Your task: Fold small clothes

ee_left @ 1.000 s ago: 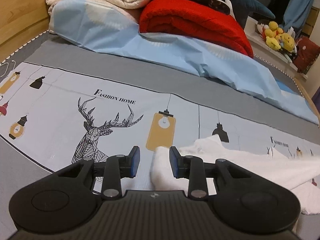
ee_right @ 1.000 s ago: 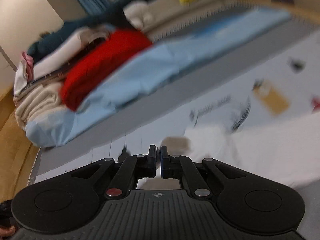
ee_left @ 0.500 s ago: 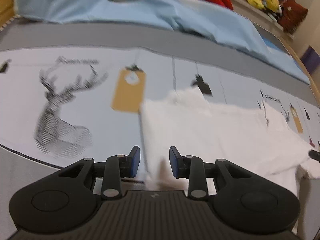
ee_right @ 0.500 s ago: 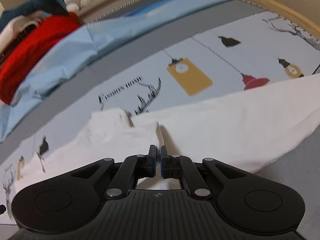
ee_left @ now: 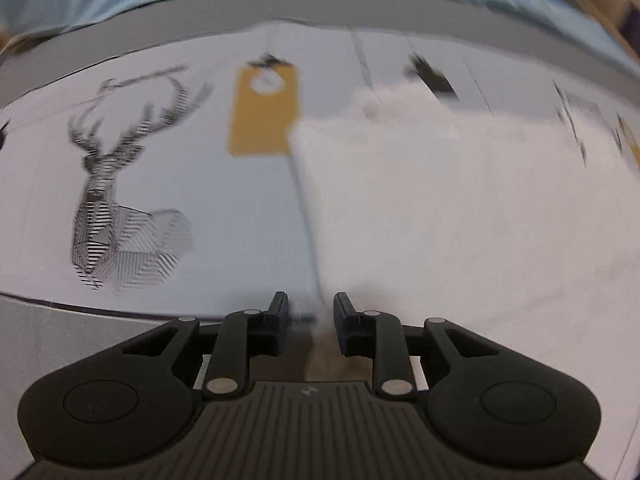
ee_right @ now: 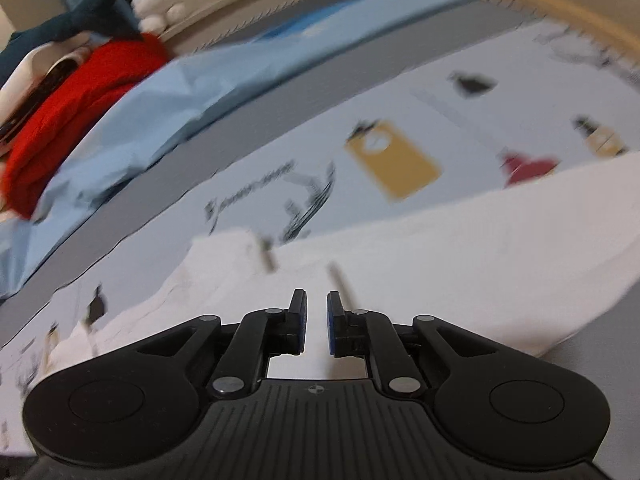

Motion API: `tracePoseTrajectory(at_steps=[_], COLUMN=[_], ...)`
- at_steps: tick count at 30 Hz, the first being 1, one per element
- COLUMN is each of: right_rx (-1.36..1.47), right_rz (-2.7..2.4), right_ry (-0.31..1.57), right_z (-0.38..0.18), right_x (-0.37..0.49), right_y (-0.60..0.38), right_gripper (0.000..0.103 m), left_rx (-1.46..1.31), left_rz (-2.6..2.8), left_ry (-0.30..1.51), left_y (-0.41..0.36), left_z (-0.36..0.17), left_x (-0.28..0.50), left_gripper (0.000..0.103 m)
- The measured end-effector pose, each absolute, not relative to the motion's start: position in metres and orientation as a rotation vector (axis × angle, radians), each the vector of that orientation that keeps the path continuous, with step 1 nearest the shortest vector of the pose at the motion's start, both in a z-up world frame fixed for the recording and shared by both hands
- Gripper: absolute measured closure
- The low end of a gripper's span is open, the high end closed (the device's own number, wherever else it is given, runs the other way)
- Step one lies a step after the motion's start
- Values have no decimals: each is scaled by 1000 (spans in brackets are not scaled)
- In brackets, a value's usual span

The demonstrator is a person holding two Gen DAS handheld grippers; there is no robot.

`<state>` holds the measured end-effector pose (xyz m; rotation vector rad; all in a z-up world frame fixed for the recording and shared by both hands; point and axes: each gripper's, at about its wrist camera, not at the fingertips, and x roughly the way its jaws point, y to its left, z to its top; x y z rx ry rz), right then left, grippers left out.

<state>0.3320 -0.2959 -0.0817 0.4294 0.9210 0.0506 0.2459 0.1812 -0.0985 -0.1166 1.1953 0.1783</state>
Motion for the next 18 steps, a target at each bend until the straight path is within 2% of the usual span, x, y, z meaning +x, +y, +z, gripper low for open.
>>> tracePoseTrajectory(at_steps=[5, 10, 18], right_rx=[336, 356, 318], right_rz=[-48, -50, -37], right_ry=[1083, 1066, 1074], right_z=[-114, -111, -117], right_x=[343, 348, 352], right_y=[-290, -297, -293], right_gripper=[87, 87, 87], left_rx=[-374, -526, -573], left_rz=[190, 225, 212], left_ry=[1045, 990, 932], left_y=[208, 226, 237], left_z=[-94, -109, -119], left_x=[262, 280, 291], left_gripper=[68, 68, 69])
